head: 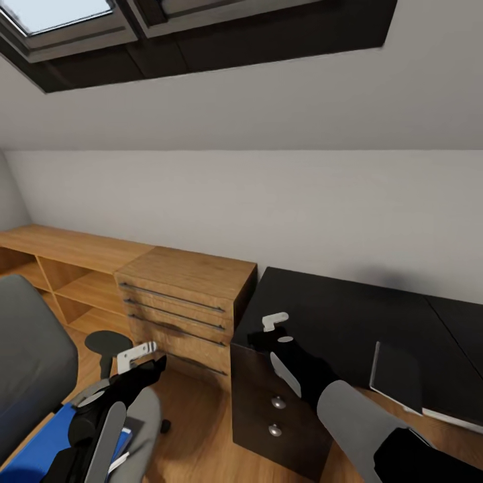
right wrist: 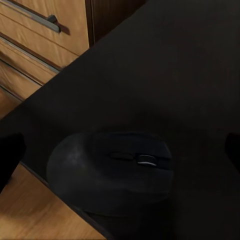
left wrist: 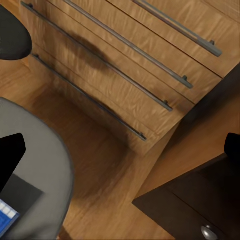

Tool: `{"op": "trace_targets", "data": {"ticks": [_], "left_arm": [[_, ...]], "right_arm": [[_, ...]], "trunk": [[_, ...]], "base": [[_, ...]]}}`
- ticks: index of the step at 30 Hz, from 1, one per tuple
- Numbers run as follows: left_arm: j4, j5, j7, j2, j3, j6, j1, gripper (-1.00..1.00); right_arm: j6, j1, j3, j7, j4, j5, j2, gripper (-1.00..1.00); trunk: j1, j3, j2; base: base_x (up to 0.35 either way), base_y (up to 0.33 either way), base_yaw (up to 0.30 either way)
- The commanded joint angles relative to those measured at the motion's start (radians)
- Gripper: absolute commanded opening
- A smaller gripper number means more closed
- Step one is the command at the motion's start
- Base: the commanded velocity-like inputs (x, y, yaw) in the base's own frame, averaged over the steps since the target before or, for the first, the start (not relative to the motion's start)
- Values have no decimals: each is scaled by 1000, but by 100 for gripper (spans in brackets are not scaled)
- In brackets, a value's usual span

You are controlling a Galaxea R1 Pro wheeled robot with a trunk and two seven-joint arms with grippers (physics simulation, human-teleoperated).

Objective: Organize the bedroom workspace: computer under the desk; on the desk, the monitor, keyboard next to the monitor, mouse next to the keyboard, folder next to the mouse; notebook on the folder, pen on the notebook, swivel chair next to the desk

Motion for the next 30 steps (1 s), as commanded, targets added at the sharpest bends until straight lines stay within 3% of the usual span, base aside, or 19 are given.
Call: {"op": "trace_targets", "data": {"ticks": [1,5,30], "left_arm": [[-1,11,8,-1,1,4,-1,100],[-1,9,8,-1,0,3,-1,100],[2,3,6,4,5,2,-1,100]], "right_arm": [[4,-1,8,-9,-2,-10,-1,100],[4,-1,8,-9,-2,-10,-1,100],[4,-1,8,-10,-2,-10,-1,100]], "trunk": [[4,-4,-8],[19,-17,-36],[19,-17,-36]], "base": [[0,0,0],[0,0,0],[7,12,0]]}}
